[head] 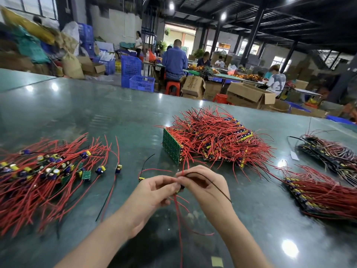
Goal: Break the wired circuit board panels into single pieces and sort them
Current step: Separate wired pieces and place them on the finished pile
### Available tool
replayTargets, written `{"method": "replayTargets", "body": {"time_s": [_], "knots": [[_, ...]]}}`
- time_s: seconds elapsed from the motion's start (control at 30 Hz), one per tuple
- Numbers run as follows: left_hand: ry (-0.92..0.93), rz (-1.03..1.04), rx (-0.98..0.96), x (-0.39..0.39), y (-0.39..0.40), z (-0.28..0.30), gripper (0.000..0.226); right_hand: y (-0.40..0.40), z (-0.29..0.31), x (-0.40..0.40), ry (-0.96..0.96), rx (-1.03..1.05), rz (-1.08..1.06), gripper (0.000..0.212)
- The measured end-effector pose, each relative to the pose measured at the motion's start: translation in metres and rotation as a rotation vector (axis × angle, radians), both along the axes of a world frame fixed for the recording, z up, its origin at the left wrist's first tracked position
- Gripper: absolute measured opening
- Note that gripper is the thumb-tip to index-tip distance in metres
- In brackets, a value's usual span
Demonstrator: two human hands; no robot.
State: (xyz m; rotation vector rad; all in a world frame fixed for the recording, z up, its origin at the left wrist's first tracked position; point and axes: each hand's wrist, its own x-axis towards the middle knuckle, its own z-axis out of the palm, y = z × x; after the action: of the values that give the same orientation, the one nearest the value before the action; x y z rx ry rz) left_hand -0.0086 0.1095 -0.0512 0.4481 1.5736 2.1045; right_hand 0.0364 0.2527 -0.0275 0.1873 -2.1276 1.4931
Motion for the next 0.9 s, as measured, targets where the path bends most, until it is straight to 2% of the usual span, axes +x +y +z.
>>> {"method": "replayTargets", "body": {"time_s": [0.13,0.2,0.33,0.43,0.53,0.57,0.63,0.67,0.9], "knots": [[-0.007,-0.036,0.003,-0.002,-0.003,-0.001,0.031,-0.002,0.002,-0.001,-0.114,-0.119,-0.038,0.025],[-0.006,-0.036,0.022,-0.003,-0.004,-0.002,0.026,-0.002,0.002,-0.002,-0.209,-0.266,-0.051,0.021],[0.067,-0.063,-0.003,-0.005,-0.005,-0.002,0.017,-0.002,-0.003,-0.004,-0.353,-0.572,0.054,0.019],[-0.042,-0.116,0.017,-0.009,-0.003,-0.005,0.005,-0.004,-0.004,-0.004,-0.36,-0.544,0.005,0.021],[-0.243,-0.154,0.025,-0.01,-0.001,-0.003,0.007,-0.008,-0.002,-0.001,-0.336,-0.43,-0.01,0.018],[-0.261,-0.179,0.028,-0.009,0.0,-0.002,0.017,-0.009,-0.001,0.0,-0.328,-0.391,-0.004,0.015],[-0.256,-0.237,-0.002,-0.007,-0.001,-0.002,0.041,-0.009,-0.001,0.001,-0.303,-0.332,-0.001,0.013],[-0.244,-0.248,-0.033,-0.005,-0.001,-0.001,0.045,-0.009,-0.001,0.001,-0.289,-0.334,0.002,0.012],[-0.149,-0.121,-0.116,-0.006,-0.004,0.01,0.027,0.002,0.001,-0.002,-0.218,-0.421,0.034,0.017]]}}
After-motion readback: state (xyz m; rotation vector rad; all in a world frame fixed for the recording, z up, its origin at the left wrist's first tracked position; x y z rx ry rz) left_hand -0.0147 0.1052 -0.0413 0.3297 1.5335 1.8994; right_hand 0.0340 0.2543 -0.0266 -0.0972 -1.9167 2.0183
